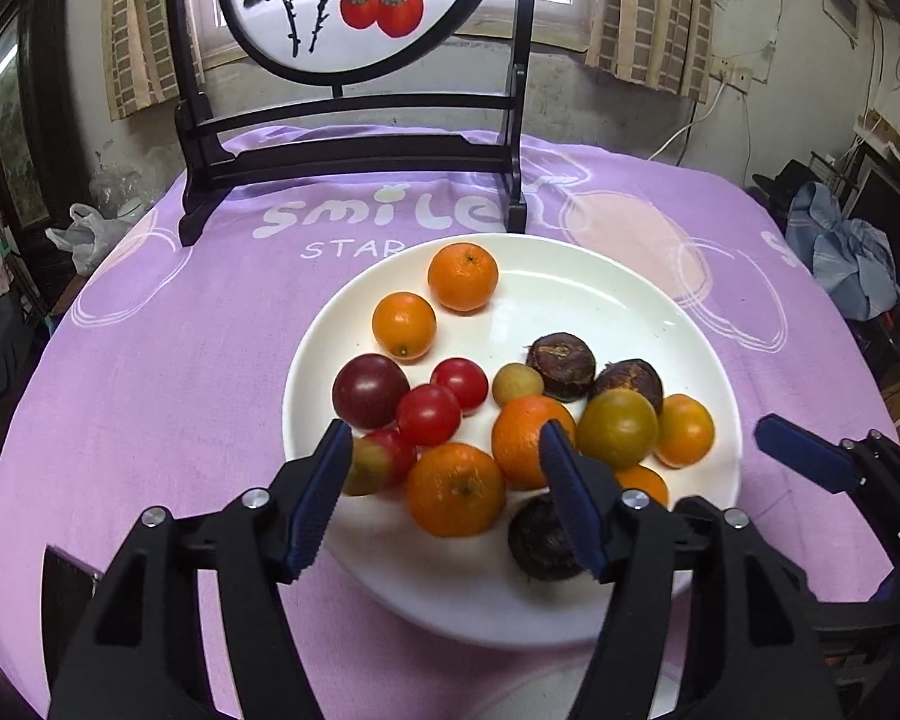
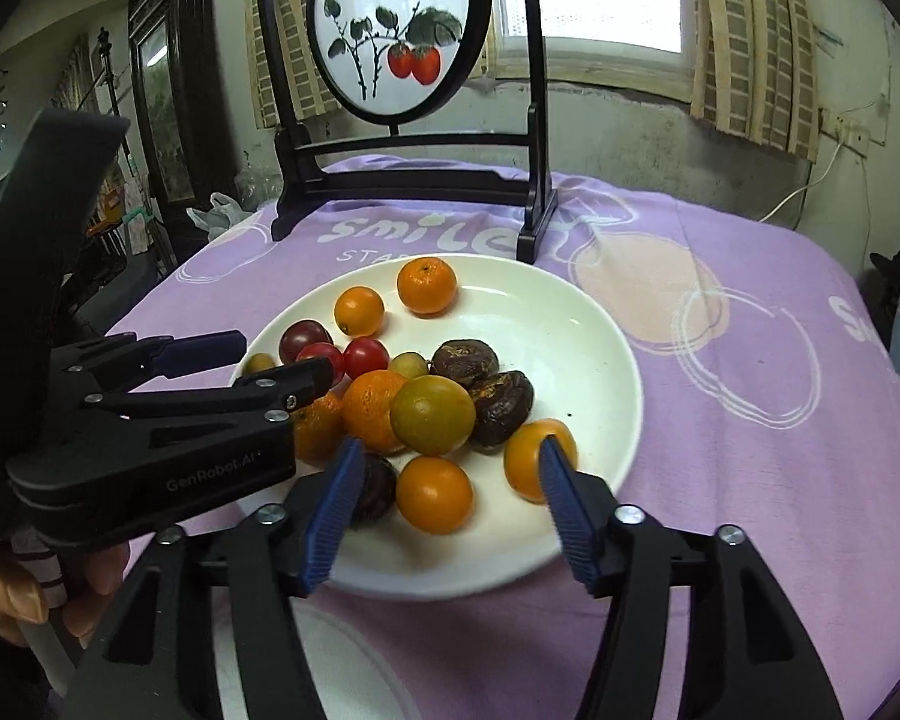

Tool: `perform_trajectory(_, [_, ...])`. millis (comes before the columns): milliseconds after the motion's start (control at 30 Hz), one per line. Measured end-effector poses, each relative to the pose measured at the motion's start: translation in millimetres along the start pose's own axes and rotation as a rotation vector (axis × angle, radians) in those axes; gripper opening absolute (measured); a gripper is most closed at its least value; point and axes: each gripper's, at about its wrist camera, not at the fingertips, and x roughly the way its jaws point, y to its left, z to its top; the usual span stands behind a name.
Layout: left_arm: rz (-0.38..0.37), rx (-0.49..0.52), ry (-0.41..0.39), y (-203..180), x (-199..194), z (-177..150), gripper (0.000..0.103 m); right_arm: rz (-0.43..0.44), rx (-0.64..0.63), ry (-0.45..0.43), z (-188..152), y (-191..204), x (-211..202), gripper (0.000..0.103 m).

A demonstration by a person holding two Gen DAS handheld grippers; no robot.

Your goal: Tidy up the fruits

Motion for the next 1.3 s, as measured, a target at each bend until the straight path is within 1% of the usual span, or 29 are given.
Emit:
perform_trajectory(100, [0.003, 0.009, -0.024, -3.4, -16.2, -10.4, 0.069, -0.007, 0.001, -0.007, -9.1, -0.6, -17.0, 0.074])
perform_trajectory(167, [0.008, 0.018, -0.037, -5.8, -28.9, -19.0, 0.072, -0.017, 0.006, -0.004, -17.2, -1.4, -25.1, 0.081])
perform_trajectory(267, [-0.005, 0.021, -0.051, -7.8, -46.0, -30.9, 0.074, -0.022, 0.025, 0.006, -33.4, -3.4, -35.2, 0.089])
perform_trajectory(367, [-0.010, 0.036, -0.072, -11.4, -64.2, -46.2, 0.079, -0.044, 0.031, 0.021, -50.6, -4.9, -43.7, 0.094])
perform_trajectory(433, [-0.006, 0.046, -0.085, -13.2, -74.7, -57.4, 0.084, -0.054, 0.045, 0.021, -61.7, -6.5, -50.4, 0.096])
perform_trajectory(533, [-0.012, 0.048, -0.091, -14.6, -86.5, -75.0, 0.088, -0.053, 0.068, 0.018, -76.4, -8.8, -59.3, 0.096])
perform_trajectory(633, [-0.013, 0.052, -0.076, -15.0, -90.5, -92.5, 0.092, -0.057, 0.079, 0.017, -90.3, -9.5, -63.7, 0.099])
perform_trajectory(767, [-0.001, 0.073, -0.049, -15.8, -87.4, -113.2, 0.094, -0.048, 0.090, 0.032, -105.9, -10.7, -60.8, 0.099])
perform_trajectory(867, [0.015, 0.069, -0.031, -14.8, -80.5, -125.6, 0.095, -0.047, 0.100, 0.042, -113.0, -13.3, -56.9, 0.099])
perform_trajectory(967, [0.016, 0.056, -0.045, -14.7, -76.6, -131.7, 0.095, -0.065, 0.099, 0.048, -117.5, -14.7, -55.8, 0.099])
perform_trajectory(1067, [0.005, 0.062, -0.032, -16.3, -71.1, -134.5, 0.095, -0.082, 0.079, 0.036, -118.5, -12.1, -57.5, 0.099])
perform_trajectory(1300, [-0.008, 0.042, -0.024, -12.8, -67.0, -136.8, 0.095, -0.116, 0.041, 0.047, -121.0, -6.9, -54.3, 0.099])
